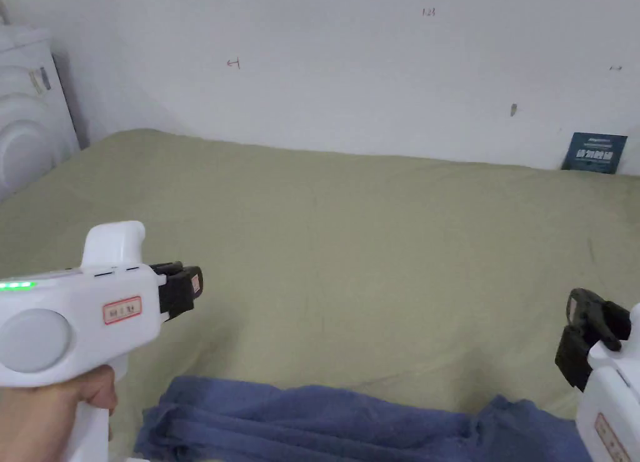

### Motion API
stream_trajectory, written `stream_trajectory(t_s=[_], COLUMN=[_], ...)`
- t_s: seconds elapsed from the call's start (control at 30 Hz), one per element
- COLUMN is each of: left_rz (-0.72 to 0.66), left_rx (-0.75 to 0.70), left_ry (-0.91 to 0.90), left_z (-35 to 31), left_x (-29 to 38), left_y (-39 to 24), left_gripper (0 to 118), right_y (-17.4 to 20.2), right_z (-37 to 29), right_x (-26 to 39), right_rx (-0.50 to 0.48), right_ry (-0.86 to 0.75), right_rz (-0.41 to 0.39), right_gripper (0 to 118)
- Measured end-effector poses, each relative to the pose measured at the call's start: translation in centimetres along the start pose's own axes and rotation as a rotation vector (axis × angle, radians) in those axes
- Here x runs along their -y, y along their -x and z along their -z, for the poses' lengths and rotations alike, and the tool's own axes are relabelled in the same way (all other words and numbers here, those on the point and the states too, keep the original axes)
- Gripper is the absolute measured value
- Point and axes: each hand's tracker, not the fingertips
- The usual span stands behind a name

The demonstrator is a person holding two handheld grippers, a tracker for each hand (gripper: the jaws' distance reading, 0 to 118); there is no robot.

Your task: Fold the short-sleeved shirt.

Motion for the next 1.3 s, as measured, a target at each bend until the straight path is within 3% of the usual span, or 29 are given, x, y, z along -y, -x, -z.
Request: stream_trajectory(t_s=[0.1,0.27,0.3,0.33,0.37,0.4,0.43,0.47,0.5,0.53,0.67,0.83,0.87,0.93,1.0,1.1,1.17,1.3], left_rz=[-0.123,-0.250,-0.274,-0.287,-0.306,-0.322,-0.332,-0.331,-0.347,-0.364,-0.481,-0.553,-0.598,-0.611,-0.500,-0.566,-0.518,-0.507], left_rx=[0.054,0.088,0.089,0.101,0.134,0.175,0.198,0.202,0.217,0.238,0.372,0.484,0.536,0.538,0.404,0.448,0.417,0.390], left_ry=[0.213,0.383,0.373,0.378,0.411,0.450,0.475,0.504,0.501,0.503,0.594,0.560,0.577,0.608,0.639,0.607,0.608,0.591], left_z=[2.0,5.5,6.0,6.7,7.3,8.0,8.6,9.3,9.9,10.2,12.4,13.5,13.9,14.8,15.6,15.7,15.2,14.2], left_x=[1.4,4.3,4.8,5.1,5.4,5.5,5.8,6.3,6.8,6.8,7.8,8.3,8.7,9.2,10.1,10.1,9.8,8.8], left_y=[6.3,11.8,12.4,13.0,13.6,14.0,14.3,14.4,14.5,15.0,16.2,16.0,16.0,15.6,14.4,14.9,14.5,14.5], left_gripper=[0,0,6,24,57,81,92,92,114,115,115,114,109,67,21,18,11,9], right_y=[0.4,1.3,1.4,1.5,1.7,1.8,1.8,1.9,2.0,2.1,2.1,2.3,2.3,2.4,2.4,2.3,2.0,1.5], right_z=[-0.1,0.0,0.1,0.2,0.3,0.4,0.4,0.5,0.5,0.5,0.7,0.8,0.8,0.9,0.6,0.0,-0.1,-0.3], right_x=[1.2,3.0,3.4,3.7,4.0,4.3,4.5,4.7,4.8,4.9,5.1,5.3,5.3,5.4,5.4,5.0,4.9,5.0], right_rx=[-0.011,-0.002,-0.002,-0.004,0.000,0.003,0.005,0.008,0.012,0.012,0.012,0.009,0.008,0.002,-0.005,-0.009,-0.011,-0.008], right_ry=[0.055,0.130,0.145,0.164,0.183,0.192,0.199,0.212,0.218,0.224,0.248,0.258,0.261,0.269,0.268,0.258,0.256,0.256], right_rz=[0.017,-0.003,-0.008,-0.014,-0.021,-0.024,-0.027,-0.033,-0.036,-0.038,-0.041,-0.053,-0.054,-0.057,-0.064,-0.066,-0.063,-0.053], right_gripper=[1,1,1,1,1,1,1,1,1,1,1,1,1,1,1,1,1,1])
